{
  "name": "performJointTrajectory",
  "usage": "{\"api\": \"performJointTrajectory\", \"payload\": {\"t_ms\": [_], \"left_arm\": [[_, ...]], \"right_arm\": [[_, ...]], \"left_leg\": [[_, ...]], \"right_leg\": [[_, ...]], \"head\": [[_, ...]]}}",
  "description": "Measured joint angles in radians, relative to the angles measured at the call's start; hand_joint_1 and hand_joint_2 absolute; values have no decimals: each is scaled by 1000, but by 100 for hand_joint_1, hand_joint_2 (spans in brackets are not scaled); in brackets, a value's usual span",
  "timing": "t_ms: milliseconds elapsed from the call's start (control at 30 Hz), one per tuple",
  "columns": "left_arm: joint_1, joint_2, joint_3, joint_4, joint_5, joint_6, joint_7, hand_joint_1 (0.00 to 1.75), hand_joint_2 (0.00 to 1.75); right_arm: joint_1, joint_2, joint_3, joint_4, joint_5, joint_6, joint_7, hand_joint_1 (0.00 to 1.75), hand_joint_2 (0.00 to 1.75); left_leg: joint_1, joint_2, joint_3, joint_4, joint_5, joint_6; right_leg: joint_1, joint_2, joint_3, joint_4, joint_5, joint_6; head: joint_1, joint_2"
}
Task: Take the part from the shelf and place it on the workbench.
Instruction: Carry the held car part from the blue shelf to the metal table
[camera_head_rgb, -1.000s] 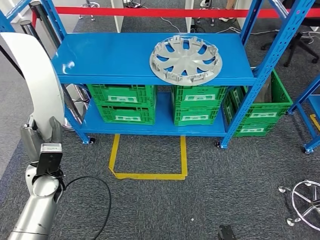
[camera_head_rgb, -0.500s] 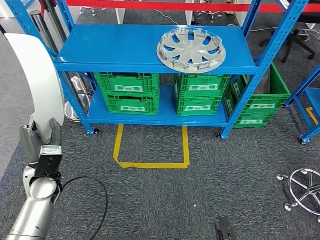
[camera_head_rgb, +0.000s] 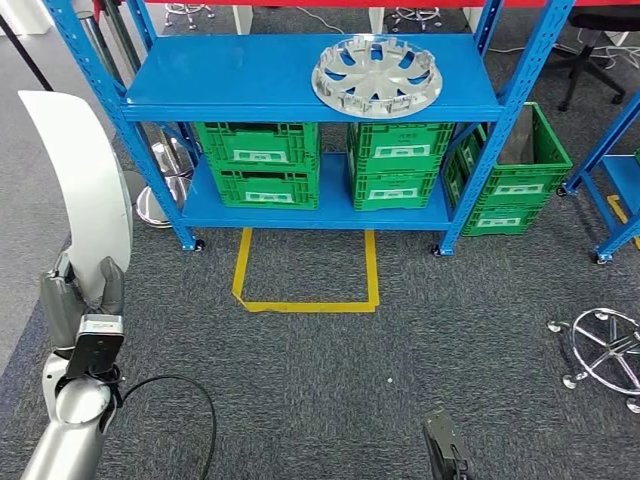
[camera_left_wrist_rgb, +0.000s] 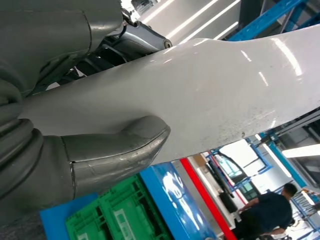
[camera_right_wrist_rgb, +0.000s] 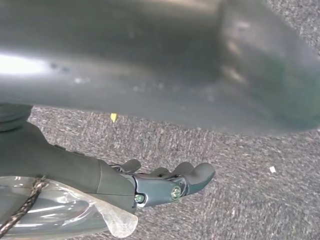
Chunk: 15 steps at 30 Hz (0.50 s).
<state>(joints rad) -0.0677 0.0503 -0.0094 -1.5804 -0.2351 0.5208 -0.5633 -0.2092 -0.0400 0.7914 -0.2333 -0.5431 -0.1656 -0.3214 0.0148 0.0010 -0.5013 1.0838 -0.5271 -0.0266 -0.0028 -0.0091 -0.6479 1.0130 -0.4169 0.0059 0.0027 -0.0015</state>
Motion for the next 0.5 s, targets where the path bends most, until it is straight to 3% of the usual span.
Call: {"api": "performJointTrajectory", "payload": {"t_ms": [33, 67, 133, 167, 200, 267, 300, 333, 400, 433, 467, 500], "left_arm": [[1, 0, 0, -5, -2, 0, 0, 175, 175], [3, 0, 0, -8, -3, 0, 0, 175, 175], [10, -1, 1, -11, -5, 0, 1, 175, 175], [12, -2, 1, -12, -5, 0, 1, 175, 175], [14, -3, 1, -13, -5, 0, 2, 175, 175], [15, -5, 1, -16, -5, 0, 2, 175, 175], [16, -5, 2, -17, -5, 0, 2, 175, 175], [18, -6, 2, -17, -5, 0, 2, 175, 175], [21, -6, 2, -17, -5, 0, 2, 175, 175], [23, -6, 2, -17, -5, 0, 2, 175, 175], [23, -6, 2, -19, -6, 0, 2, 175, 175], [23, -6, 2, -21, -6, 0, 2, 175, 175]], "right_arm": [[-2, 1, -3, -2, 6, 1, 2, 0, 0], [-2, 2, -6, -3, 11, 1, 3, 0, 0], [0, 3, -11, -4, 17, 2, 7, 0, 0], [2, 4, -11, -4, 19, 3, 9, 0, 0], [5, 4, -12, -4, 20, 3, 10, 0, 0], [6, 7, -13, -4, 22, 4, 10, 0, 0], [5, 8, -14, -5, 22, 4, 10, 0, 0], [4, 9, -15, -5, 23, 4, 10, 0, 0], [4, 9, -18, -5, 23, 4, 11, 0, 0], [3, 9, -19, -5, 25, 4, 12, 0, 0], [1, 9, -20, -6, 27, 4, 13, 0, 0], [-2, 9, -21, -7, 31, 4, 14, 0, 0]], "left_leg": [[-1, -1, 34, -55, -16, 5], [-5, -1, 48, -88, -25, 12], [-7, 1, 30, -95, -7, 29], [-7, 3, 17, -96, 6, 39], [-6, 5, 2, -98, 21, 48], [-8, 7, -33, -97, 50, 58], [-9, 7, -52, -96, 65, 60], [-11, 7, -72, -95, 80, 60], [-13, 7, -111, -92, 108, 57], [-13, 7, -127, -90, 122, 54], [-15, 7, -141, -88, 134, 50], [-16, 7, -151, -86, 146, 46]], "right_leg": [[0, 0, -8, 2, 12, 5], [0, 0, -13, 0, 25, 11], [-4, 2, -25, -7, 37, 23], [-6, 3, -34, 2, 16, 29], [-7, 4, -49, 30, -27, 33], [-8, 6, -78, 145, -140, 36], [-8, 6, -87, 212, -174, 37], [-8, 6, -86, 265, -180, 38], [-8, 6, -45, 286, -127, 35], [-7, 7, 2, 245, -101, 31], [-6, 7, 70, 174, -96, 26], [-5, 7, 138, 85, -112, 23]], "head": [[0, 0], [0, 0], [-1, 0], [1, 0], [3, 0], [5, 0], [5, 0], [5, 0], [5, 0], [5, 0], [5, 0], [5, 0]]}}
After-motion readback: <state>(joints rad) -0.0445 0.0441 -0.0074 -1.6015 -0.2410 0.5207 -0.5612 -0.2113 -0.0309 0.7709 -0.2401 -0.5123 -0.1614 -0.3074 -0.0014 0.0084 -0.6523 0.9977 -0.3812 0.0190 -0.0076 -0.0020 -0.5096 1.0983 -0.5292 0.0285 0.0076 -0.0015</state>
